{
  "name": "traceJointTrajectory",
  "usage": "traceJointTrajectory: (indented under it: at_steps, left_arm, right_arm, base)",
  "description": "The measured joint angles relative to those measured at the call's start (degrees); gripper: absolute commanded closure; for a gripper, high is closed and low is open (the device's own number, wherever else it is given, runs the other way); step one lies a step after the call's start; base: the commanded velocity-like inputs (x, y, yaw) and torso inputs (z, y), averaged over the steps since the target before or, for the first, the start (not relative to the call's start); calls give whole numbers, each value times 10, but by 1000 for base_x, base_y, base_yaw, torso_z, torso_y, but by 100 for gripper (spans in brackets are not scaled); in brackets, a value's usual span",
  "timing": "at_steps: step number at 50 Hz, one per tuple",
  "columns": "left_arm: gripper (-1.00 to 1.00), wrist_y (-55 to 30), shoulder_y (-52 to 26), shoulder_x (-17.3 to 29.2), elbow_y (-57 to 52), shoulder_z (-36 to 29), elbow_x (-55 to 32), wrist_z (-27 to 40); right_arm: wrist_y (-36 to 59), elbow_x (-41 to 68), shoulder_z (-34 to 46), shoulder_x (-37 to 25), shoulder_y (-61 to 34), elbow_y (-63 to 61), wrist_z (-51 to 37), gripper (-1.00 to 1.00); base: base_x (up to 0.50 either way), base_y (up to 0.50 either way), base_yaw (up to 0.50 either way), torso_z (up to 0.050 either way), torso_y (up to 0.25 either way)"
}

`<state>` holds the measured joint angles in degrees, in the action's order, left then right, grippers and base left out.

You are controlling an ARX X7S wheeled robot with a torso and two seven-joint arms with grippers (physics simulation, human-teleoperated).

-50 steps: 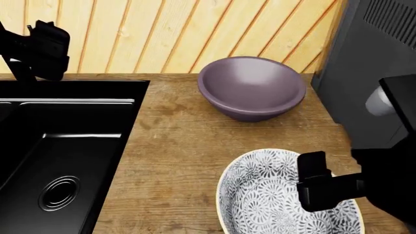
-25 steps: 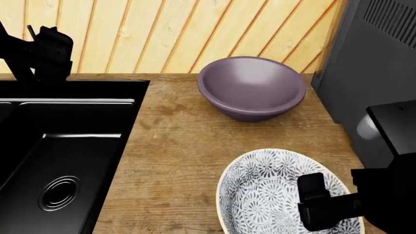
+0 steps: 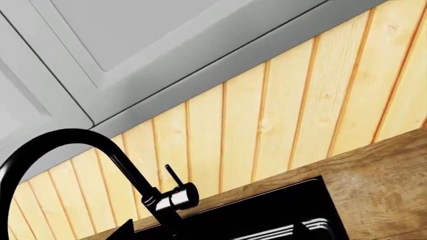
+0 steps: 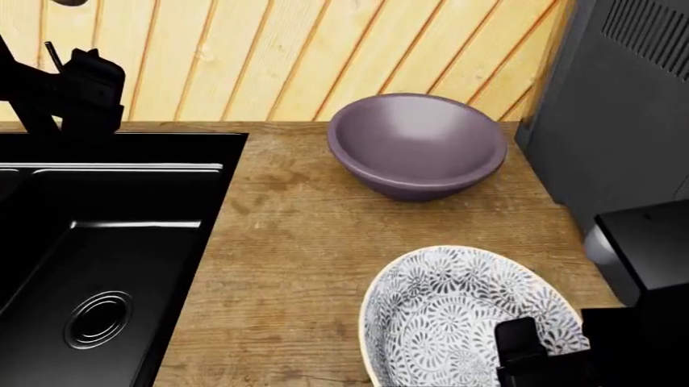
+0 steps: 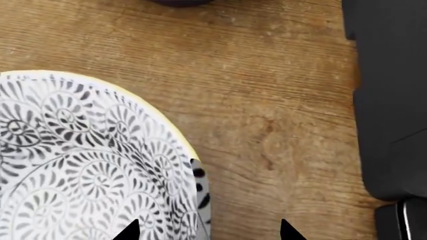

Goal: Stack the bowls in the sink.

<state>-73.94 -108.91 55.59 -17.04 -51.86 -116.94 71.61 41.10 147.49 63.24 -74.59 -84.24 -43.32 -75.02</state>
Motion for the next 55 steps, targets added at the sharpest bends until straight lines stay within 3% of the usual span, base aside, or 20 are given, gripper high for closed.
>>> traceJointTrajectory:
  at_steps: [19,20,55]
  left_arm:
    - [-100,3,-1,-1,-1,-5,3,-2]
    - [-100,3,-1,-1,-1,-6,3,-2]
    - [-100,17,-2,1,-5,-9,7,-3]
  right_arm:
    - [15,-39,6,-13,1,-7,31,-100]
    - [16,-41,6,-14,1,-7,32,100]
    - [13,-30,-60,14,-51,-18,54,100]
  base:
    - [0,0,0,0,0]
    - [0,0,0,0,0]
    - [0,0,0,-1,0]
